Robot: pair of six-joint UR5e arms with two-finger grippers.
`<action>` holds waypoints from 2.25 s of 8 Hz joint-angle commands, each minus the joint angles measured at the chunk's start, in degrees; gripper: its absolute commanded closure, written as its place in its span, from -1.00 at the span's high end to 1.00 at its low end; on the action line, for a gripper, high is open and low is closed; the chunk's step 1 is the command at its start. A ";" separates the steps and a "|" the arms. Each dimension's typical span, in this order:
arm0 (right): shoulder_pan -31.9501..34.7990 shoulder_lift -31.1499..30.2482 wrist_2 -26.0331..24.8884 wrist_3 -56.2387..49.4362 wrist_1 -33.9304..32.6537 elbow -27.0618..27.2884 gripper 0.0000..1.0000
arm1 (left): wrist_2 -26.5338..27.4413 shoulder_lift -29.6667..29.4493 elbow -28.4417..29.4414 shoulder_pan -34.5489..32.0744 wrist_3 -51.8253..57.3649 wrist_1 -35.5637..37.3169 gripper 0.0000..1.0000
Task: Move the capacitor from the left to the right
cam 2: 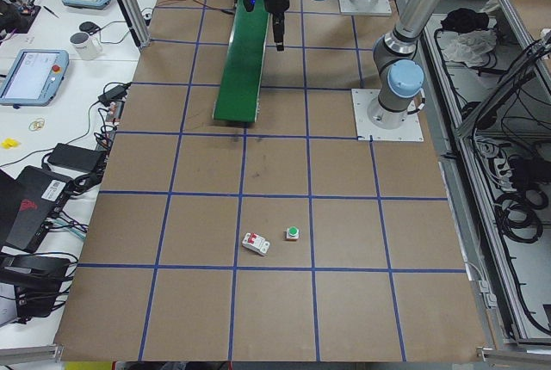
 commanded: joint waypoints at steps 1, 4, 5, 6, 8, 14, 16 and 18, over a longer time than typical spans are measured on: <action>-0.19 -1.51 0.57 -0.17 -0.03 0.14 1.00 | -1.09 -0.18 0.00 -0.60 0.24 0.99 1.00; 1.04 -12.30 3.70 0.09 5.31 0.05 1.00 | -0.91 0.43 0.09 -0.69 0.14 0.99 1.00; 2.70 -15.20 5.99 0.61 9.51 -0.21 1.00 | -0.65 0.52 0.09 -0.69 0.15 0.90 1.00; 6.45 -17.50 6.37 2.80 11.90 -0.56 1.00 | -0.65 0.52 0.09 -0.69 0.24 0.90 1.00; 13.23 -19.70 6.19 12.86 15.95 -0.65 1.00 | -2.39 -0.27 0.00 -0.69 0.32 1.42 1.00; 36.16 -23.05 5.49 38.08 23.09 -0.83 1.00 | -6.18 -1.24 0.09 -5.44 1.55 6.79 1.00; 37.87 -22.97 5.84 39.20 22.74 -0.74 1.00 | -6.62 -0.71 0.09 -5.35 1.64 6.88 1.00; 37.87 -23.14 6.37 39.29 22.65 -0.74 1.00 | -6.01 -0.71 0.09 -5.44 1.47 6.88 1.00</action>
